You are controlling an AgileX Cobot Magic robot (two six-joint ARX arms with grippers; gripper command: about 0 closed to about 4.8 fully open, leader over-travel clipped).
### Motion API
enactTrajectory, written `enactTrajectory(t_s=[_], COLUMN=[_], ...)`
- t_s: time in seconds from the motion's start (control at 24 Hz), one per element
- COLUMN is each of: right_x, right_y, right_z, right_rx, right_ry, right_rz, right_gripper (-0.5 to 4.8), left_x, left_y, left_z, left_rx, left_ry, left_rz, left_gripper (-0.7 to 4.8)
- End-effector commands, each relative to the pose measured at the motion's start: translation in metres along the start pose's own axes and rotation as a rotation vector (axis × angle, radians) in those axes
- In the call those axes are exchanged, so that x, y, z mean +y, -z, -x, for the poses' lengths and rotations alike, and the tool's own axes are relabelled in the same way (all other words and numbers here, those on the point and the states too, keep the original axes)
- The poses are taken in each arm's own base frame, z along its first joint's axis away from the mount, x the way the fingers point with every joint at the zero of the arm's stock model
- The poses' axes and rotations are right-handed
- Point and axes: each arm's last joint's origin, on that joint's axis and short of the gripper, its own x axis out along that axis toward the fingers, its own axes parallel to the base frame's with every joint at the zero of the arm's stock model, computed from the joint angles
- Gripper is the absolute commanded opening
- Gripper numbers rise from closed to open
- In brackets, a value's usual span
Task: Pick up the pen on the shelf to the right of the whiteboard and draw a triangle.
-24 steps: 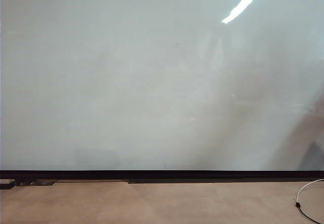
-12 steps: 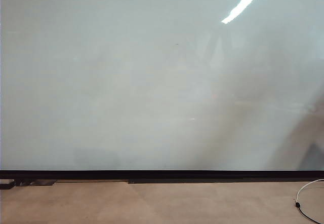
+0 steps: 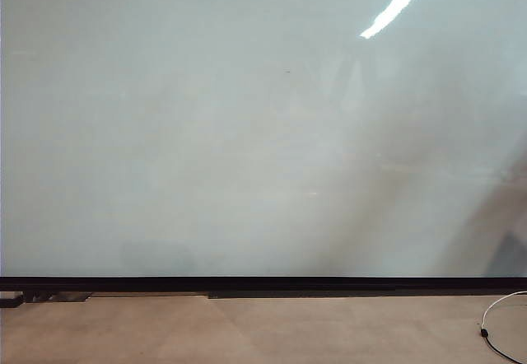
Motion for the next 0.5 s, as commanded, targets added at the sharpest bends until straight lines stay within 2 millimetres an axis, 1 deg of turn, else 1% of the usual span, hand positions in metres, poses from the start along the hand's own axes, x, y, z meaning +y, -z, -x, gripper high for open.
enactTrajectory(t_s=[0.04,0.21,0.29,0.5], right_x=[-0.0008,-0.0009,-0.0011,-0.0012], right_y=[-0.0054,-0.0054,-0.0054,-0.0054], right_z=[-0.001,-0.0009,-0.0008,-0.0007], right_rx=[-0.026,-0.026,-0.026,-0.026], right_ry=[-0.004,-0.004,-0.003,-0.006], right_rz=[0.014,0.014,0.014,0.014], right_gripper=[2.29,2.26,1.97,1.97], left_x=[0.0,0.0,0.0,0.0], left_y=[-0.0019,-0.0019,-0.0019,-0.0019], left_z=[0.0003,0.0003,0.0003,0.0003], left_rx=[-0.011,-0.011,-0.011,-0.011], left_ry=[0.0,0.0,0.0,0.0], left_rz=[-0.001,-0.001,-0.001,-0.001], left_gripper=[-0.05,-0.05,-0.05,-0.05])
